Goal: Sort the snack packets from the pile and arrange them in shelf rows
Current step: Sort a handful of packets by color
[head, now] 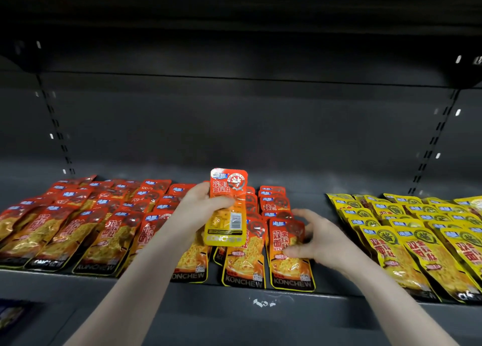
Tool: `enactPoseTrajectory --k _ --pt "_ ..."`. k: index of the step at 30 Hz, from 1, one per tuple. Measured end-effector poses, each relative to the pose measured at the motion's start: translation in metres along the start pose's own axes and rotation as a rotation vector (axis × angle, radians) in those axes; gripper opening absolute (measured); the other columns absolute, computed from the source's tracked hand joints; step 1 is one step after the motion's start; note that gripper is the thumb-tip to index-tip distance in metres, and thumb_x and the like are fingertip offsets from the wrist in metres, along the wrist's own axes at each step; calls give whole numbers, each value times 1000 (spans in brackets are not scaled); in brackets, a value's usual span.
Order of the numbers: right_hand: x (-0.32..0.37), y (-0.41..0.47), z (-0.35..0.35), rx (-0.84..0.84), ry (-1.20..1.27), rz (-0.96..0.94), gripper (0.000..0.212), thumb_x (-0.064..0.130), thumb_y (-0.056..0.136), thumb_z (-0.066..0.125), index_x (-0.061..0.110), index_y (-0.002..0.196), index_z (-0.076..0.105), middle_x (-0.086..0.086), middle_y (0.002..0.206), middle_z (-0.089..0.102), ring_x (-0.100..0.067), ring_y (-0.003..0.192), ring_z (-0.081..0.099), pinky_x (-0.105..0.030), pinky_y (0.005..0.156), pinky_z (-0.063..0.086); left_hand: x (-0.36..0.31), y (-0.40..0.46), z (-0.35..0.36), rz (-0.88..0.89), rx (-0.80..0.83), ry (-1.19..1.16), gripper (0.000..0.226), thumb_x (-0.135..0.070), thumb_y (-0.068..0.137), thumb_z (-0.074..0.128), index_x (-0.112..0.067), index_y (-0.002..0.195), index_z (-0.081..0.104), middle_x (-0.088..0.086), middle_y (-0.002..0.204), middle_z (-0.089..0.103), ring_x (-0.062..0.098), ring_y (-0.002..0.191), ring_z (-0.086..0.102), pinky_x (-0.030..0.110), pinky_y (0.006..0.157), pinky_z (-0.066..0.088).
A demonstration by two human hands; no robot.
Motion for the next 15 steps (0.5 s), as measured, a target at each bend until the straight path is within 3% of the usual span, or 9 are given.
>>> enactPoseTrajectory --k 3,7,12,15 --pt "6 4 0 -23 -47 -45 82 16 65 85 26 134 42 15 88 55 -1 79 57 -15 64 45 -2 -1 5 9 23 -13 25 -13 82 69 -8 106 62 9 93 74 23 84 72 45 87 55" --pt "3 9 -2 -35 -72 -58 88 20 62 87 26 137 41 1 117 59 -13 100 58 -27 85 49 -8 -4 15 23 78 26 22 -15 83 69 -12 104 64 7 95 74 24 89 71 49 92 52" --pt "-7 7 -18 -144 -134 -52 75 30 72 80 23 137 43 0 103 55 -13 90 53 -23 78 39 -14 -8 32 49 142 82 23 -12 84 68 -13 107 62 4 97 73 16 87 71 34 82 56" --pt "-13 3 -35 -209 -245 -32 65 34 77 75 21 134 47 -1 99 55 -15 90 51 -23 74 35 -14 -9 42 73 164 156 27 -16 82 71 -16 107 61 5 99 72 19 90 70 38 82 55"
Point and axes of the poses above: each hand's wrist, its own y-axis towards the middle knuckle, its own z-axis out of the palm, x = y × z, the point moved 4 cm from there along y, towards the middle knuckle
